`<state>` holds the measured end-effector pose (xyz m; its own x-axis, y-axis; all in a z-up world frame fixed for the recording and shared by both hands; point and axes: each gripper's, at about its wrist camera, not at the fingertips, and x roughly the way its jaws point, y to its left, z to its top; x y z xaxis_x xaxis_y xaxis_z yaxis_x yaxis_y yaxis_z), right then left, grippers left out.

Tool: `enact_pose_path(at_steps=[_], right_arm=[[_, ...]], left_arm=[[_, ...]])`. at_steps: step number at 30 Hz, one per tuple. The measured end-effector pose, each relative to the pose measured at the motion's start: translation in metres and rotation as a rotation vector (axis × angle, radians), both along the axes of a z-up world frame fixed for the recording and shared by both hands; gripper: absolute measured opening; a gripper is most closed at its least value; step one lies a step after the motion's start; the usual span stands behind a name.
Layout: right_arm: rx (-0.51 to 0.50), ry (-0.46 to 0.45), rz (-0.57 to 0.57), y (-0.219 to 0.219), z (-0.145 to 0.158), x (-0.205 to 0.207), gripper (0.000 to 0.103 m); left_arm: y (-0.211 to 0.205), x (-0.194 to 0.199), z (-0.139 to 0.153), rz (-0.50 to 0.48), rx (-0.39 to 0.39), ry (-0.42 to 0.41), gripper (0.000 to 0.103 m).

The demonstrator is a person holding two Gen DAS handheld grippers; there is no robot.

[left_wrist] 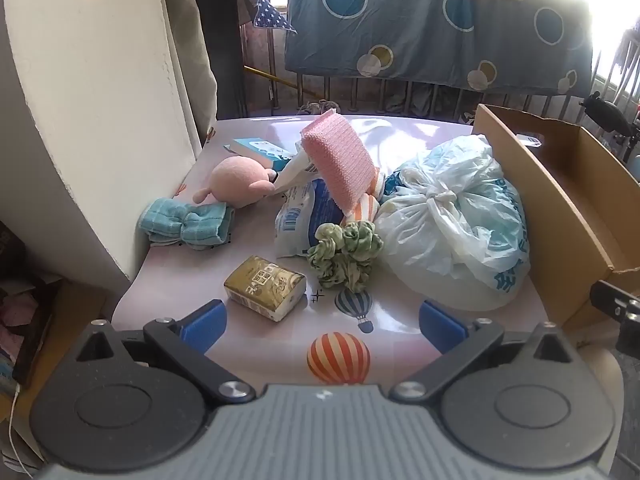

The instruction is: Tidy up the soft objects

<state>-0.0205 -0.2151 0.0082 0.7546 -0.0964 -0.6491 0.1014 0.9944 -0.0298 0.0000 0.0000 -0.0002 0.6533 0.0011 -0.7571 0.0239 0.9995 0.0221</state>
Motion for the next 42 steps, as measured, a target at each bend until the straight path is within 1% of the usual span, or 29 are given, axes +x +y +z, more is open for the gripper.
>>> enact_pose_path(at_steps=[7, 11, 42], right_arm=[[-0.001, 0.006, 0.001, 0.0016, -0.0027, 0.0009, 0.102], [0.008, 0.009, -0.006, -0.0035, 0.0027, 0.0012, 0.102], [0.021, 0.009, -0.023, -0.0036, 0.0031, 0.0033, 0.102]], left_arm=[[0.0032, 0.0001, -0.0021, 0.0, -0.004, 0.016, 0.103], [0.0026, 0.001, -0.0016, 0.004, -0.003, 0.021, 0.103], [-0.0023, 0.0011, -0.0021, -0.002, 0.004, 0.018, 0.103]])
